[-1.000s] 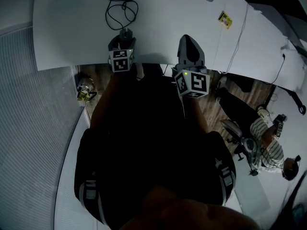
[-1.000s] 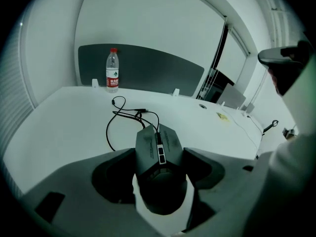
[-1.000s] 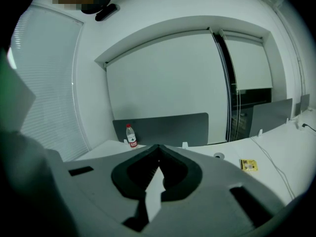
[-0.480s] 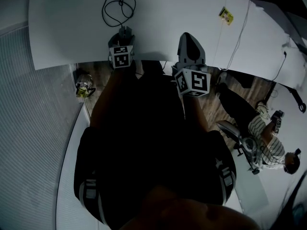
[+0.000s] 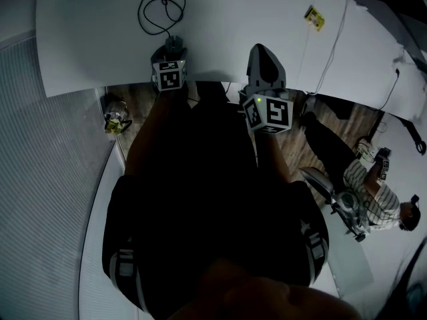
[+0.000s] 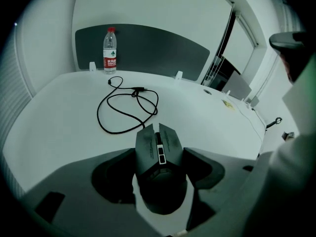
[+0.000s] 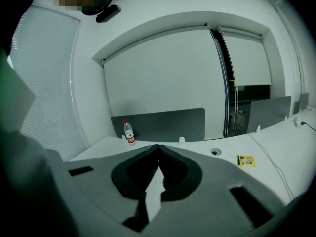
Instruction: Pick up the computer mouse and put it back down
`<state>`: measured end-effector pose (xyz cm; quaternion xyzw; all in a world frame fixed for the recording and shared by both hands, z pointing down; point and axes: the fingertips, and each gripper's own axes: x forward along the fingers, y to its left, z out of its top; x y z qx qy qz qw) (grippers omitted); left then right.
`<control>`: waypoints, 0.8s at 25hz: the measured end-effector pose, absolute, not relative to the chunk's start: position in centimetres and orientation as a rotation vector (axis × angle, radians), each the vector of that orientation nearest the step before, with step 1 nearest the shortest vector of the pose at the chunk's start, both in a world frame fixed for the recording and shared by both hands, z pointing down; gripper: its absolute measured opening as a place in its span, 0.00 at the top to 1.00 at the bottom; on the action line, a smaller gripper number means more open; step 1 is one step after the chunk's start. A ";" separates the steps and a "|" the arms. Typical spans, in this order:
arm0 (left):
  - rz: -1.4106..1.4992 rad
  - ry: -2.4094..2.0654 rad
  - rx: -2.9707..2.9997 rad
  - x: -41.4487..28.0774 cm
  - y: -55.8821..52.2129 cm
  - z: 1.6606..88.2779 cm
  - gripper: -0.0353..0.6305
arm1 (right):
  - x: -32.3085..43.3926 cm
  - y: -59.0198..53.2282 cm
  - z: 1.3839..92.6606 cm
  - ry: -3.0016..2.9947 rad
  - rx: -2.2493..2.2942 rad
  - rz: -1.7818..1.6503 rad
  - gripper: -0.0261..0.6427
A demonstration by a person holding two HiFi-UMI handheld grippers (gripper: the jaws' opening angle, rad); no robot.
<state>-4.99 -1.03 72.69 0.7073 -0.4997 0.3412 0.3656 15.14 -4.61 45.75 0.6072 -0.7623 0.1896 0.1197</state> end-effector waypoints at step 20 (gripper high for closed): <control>0.940 -1.268 1.773 -4.8 -0.7 75.2 0.50 | 16.1 -4.7 46.2 -2.213 1.781 0.567 0.96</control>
